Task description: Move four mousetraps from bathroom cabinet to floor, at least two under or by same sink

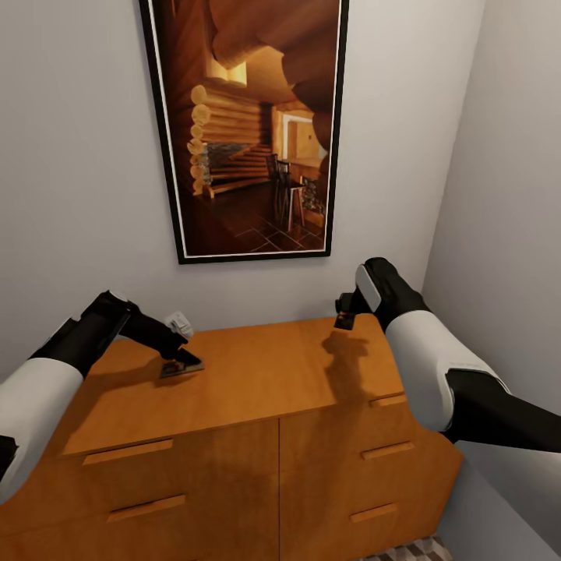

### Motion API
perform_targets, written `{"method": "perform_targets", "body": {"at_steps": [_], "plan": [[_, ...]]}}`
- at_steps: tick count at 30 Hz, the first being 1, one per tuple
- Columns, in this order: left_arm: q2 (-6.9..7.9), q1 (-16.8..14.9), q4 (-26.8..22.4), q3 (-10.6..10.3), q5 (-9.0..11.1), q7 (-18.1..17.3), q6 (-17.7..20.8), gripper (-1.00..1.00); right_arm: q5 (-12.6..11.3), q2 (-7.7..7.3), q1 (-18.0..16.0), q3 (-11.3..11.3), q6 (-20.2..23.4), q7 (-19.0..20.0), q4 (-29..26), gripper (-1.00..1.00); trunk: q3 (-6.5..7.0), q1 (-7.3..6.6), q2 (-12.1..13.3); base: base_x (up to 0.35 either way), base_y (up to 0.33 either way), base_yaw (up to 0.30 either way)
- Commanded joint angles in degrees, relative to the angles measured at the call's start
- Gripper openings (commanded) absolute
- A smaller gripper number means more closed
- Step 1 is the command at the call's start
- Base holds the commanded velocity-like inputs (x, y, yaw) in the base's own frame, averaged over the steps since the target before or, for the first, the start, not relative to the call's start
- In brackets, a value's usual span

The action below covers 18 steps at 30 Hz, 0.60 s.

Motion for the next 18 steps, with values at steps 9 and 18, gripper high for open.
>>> {"method": "perform_targets", "body": {"at_steps": [9,18], "plan": [[0.17,-0.05,-0.22,1.77,-0.29,-0.21,0.59,1.0,0.09,-0.44,-0.04,-0.37,0.13,-0.36,0.0,-1.0,-0.07,0.0,-0.04,0.0,0.0,0.0],[0.11,-0.05,-0.32,1.97,-0.5,-0.2,0.65,1.0,0.02,-0.44,-0.04,-0.38,0.13,-0.42,0.01,-1.0,-0.07,0.0,-0.04,0.0,0.0,-0.078]]}}
